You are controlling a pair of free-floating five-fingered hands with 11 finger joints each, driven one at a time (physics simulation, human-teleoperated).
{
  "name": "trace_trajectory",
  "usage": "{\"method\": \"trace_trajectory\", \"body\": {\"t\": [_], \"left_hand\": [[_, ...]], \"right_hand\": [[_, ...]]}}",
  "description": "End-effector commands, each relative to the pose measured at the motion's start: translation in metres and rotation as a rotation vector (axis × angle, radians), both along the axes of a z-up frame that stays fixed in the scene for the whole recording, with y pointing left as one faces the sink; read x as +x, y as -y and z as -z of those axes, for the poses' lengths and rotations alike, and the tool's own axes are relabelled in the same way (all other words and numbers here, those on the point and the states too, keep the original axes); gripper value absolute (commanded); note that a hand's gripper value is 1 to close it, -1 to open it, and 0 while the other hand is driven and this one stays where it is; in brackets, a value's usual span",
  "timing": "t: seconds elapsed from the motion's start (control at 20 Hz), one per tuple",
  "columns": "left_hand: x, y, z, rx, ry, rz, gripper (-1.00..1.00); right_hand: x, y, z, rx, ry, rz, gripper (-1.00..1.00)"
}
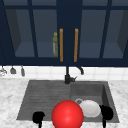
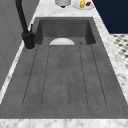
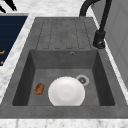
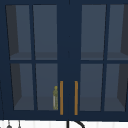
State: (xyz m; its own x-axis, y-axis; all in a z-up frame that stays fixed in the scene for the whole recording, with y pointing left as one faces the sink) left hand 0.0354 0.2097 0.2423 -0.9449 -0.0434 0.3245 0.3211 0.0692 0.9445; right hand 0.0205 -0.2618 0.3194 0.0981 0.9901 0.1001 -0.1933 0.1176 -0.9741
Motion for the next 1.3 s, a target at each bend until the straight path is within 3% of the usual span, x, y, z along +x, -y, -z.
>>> {"method": "trace_trajectory", "body": {"t": [0.0,0.55,1.0,1.25], "left_hand": [[0.000,0.000,0.000,0.000,0.000,0.000,0.00],[0.000,0.000,0.000,-0.002,0.006,-0.005,0.00],[0.000,0.000,0.000,-0.003,0.007,-0.006,0.00],[0.000,0.000,0.000,-0.003,0.008,-0.006,0.00]], "right_hand": [[0.006,0.023,-0.010,0.016,-0.035,0.003,-1.00],[0.011,0.081,-0.025,0.003,-0.177,0.007,-1.00],[0.011,0.123,-0.069,-0.007,-0.296,0.044,-1.00],[0.007,0.145,-0.096,-0.003,-0.304,0.065,-1.00]]}}
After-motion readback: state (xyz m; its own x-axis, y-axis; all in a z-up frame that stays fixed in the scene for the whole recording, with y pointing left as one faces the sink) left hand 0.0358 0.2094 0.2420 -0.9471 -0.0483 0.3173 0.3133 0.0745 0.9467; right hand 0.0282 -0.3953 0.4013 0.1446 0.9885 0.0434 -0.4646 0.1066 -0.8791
